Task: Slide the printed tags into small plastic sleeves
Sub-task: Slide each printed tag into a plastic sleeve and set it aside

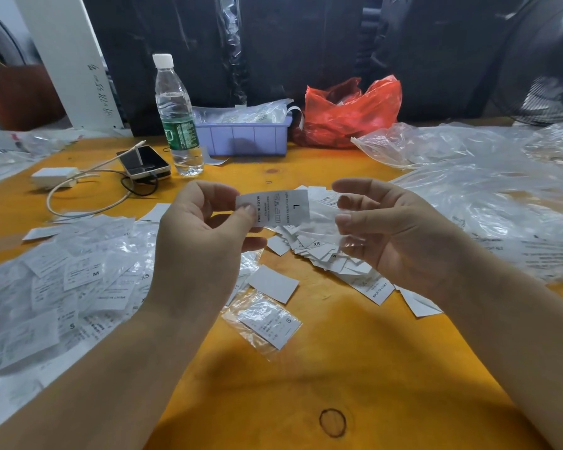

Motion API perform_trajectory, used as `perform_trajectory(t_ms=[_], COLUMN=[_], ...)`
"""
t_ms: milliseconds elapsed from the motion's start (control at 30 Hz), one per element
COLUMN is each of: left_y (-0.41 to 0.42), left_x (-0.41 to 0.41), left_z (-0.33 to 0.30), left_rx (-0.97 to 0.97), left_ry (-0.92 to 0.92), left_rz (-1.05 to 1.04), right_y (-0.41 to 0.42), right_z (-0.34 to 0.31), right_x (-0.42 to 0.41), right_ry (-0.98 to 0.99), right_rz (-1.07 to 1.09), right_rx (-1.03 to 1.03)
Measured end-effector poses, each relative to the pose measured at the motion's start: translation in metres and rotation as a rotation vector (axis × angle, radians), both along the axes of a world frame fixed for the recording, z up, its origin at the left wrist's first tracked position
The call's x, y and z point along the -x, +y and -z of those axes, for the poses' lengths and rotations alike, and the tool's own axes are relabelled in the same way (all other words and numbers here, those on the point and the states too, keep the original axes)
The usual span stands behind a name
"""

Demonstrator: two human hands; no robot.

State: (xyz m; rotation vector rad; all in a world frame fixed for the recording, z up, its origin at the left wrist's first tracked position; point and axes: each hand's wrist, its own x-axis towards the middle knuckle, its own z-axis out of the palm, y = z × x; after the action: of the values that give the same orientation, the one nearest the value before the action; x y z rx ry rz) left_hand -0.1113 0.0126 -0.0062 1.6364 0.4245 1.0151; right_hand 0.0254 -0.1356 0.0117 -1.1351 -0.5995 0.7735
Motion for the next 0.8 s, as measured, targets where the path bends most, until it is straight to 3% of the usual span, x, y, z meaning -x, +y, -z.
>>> perform_trajectory(t_ms=[800], left_y=[-0.0025], left_x=[-0.0014], left_z=[0.0032], left_rx=[-0.053], left_ry=[0.057], left_rz=[0.092], right_y=[0.0009], right_z=[0.0027], right_x=[-0.0035], right_ry=[-0.032], right_rz=[0.018], right_rx=[-0.044])
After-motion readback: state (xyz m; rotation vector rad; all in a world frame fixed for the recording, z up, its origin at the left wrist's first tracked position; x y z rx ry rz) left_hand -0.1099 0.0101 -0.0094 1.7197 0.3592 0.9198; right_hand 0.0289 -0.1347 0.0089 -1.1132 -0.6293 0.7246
